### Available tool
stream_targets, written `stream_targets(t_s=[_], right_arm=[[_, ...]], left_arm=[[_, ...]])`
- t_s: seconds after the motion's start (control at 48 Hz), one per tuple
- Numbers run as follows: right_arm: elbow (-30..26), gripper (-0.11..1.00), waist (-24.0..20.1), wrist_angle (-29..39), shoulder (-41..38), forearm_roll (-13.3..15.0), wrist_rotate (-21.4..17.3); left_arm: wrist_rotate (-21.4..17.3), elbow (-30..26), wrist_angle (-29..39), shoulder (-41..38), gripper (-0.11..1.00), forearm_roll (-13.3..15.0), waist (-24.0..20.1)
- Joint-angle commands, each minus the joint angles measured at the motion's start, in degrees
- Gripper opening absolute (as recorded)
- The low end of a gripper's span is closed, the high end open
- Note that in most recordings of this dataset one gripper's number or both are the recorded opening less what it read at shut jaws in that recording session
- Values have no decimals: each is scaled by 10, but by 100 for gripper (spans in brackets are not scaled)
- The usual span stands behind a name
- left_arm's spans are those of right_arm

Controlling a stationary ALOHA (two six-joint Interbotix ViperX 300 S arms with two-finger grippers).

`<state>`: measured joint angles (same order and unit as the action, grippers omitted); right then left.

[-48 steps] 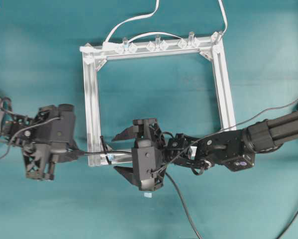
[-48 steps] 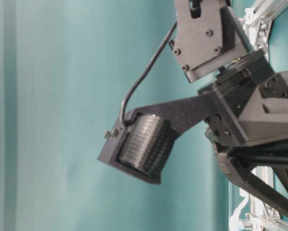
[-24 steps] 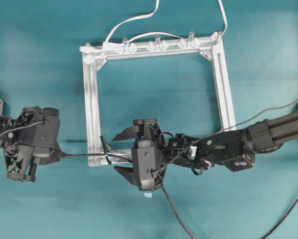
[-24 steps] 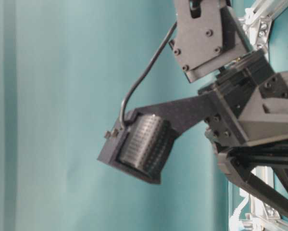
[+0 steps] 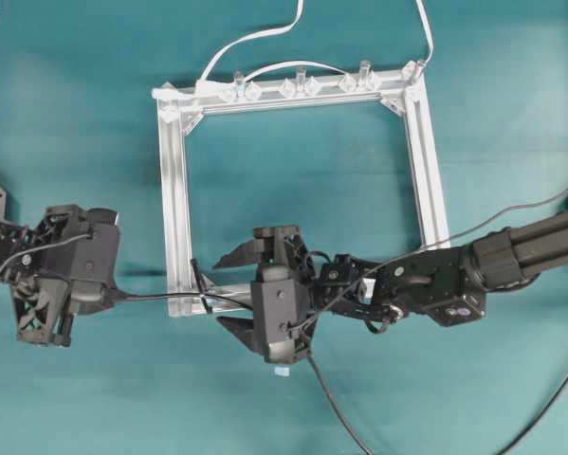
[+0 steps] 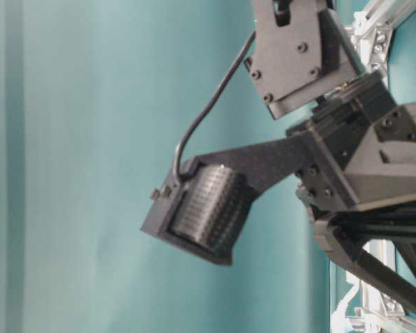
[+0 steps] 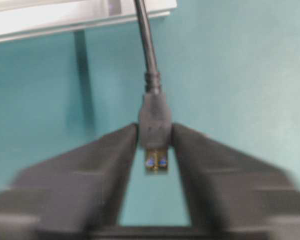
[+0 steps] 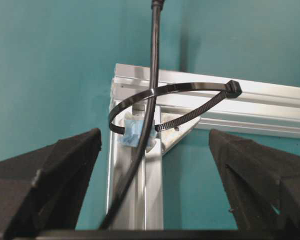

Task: Insert the wire through the string loop located on the left side.
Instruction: 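Open the right gripper and draw the cable further left with the left gripper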

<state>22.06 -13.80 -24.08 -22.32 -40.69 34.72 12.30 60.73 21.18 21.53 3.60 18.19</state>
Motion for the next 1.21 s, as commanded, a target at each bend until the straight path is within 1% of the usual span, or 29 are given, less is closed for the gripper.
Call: stream_targets(t_s=[0.0, 0.063, 0.104, 0.146, 0.167, 0.229, 0.313, 0.625, 0.938, 1.063, 1.188], right_arm=[[-11, 95, -2, -4, 13, 2, 1], [-11, 95, -2, -5, 13, 2, 1], [-11, 95, -2, -4, 12, 2, 1], [-11, 95, -2, -5, 13, 2, 1], [-11, 95, -2, -5, 13, 2, 1], [-11, 95, -2, -5, 13, 2, 1], [-11, 95, -2, -5, 14, 2, 1], [-7, 95, 9, -5, 30, 2, 4], [15, 95, 28, -4, 78, 2, 5], [29, 95, 34, -4, 98, 2, 4], [42, 95, 39, -3, 110, 2, 4]], left_arm=[[6, -11, -1, 2, 50, -2, 2], [7, -11, -1, 3, 68, -3, 2], [7, -11, -1, 3, 78, -3, 3], [7, -12, -1, 3, 84, -3, 3], [7, -12, -1, 3, 85, -2, 3], [7, -13, -1, 4, 81, -3, 2], [6, -14, -2, 7, 84, -4, 2], [3, -16, -21, 20, 84, -5, -1], [-3, -4, -25, 83, 84, -14, -39], [-13, 7, -25, 110, 84, -15, -48], [-32, 18, -25, 136, 84, -15, -61]])
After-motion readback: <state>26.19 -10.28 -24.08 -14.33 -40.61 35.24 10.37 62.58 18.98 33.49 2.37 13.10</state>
